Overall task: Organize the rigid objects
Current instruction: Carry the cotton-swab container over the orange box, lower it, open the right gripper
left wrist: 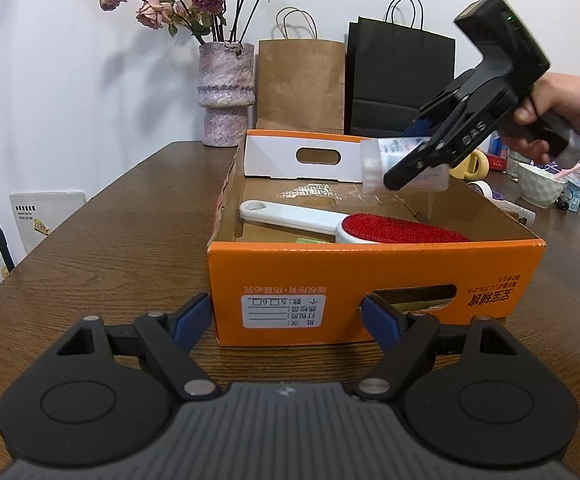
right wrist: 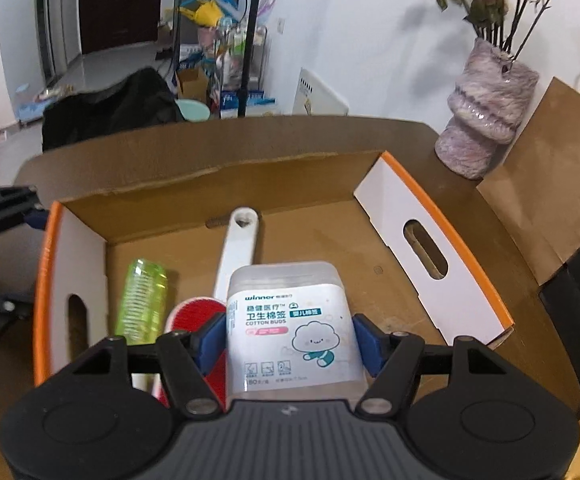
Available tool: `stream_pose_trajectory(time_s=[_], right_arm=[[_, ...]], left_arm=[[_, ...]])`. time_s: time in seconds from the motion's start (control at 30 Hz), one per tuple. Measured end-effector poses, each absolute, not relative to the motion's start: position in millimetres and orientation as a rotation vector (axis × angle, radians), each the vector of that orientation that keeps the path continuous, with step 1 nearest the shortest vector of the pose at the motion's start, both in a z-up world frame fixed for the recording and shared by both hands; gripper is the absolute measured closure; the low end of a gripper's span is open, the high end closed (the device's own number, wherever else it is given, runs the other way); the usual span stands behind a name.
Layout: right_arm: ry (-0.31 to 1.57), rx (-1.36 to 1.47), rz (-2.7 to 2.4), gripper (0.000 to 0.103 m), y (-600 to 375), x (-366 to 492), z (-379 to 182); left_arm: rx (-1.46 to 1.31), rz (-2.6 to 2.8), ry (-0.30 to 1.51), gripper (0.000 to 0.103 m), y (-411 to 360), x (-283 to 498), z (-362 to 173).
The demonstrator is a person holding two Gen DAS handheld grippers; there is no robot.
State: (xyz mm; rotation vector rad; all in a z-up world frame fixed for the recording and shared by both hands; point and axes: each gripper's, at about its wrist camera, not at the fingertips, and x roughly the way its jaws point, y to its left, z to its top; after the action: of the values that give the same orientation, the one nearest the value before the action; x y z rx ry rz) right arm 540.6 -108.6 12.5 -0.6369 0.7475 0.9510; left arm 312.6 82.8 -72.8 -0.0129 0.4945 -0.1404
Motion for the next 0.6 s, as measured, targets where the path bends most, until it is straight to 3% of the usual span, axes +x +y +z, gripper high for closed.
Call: stream_pose_trajectory(time_s=[0.3, 0.33, 0.4, 0.43, 0.6], right_arm=[[0.766, -0.638, 0.925, 0.035, -119.2, 541.3, 0.4], [0.754, -0.628, 0.929, 0.034, -122.0, 539.0, 3.2], [0.725, -0.609, 0.928, 0.015, -125.5, 536.0, 9.8], [0.712, -0.6, 0.928, 0.013, -127.6, 534.5, 13.0], [0.644, -0.551, 0.893, 0.013, -143.9, 520.9, 28.4]], left_arm=[[-0.013, -0.14, 0.495, 0.02, 82.7, 312.5, -72.8], [-0.013, -0.14, 0.495, 0.02, 82.9, 312.6, -72.7], [-0.014, -0.14, 0.495, 0.02, 82.8, 312.5, -72.8], [-0.014, -0.14, 0.496, 0.02, 82.7, 312.7, -72.7], [-0.019, -0.14, 0.498, 0.02, 83.0, 313.3, -72.6]])
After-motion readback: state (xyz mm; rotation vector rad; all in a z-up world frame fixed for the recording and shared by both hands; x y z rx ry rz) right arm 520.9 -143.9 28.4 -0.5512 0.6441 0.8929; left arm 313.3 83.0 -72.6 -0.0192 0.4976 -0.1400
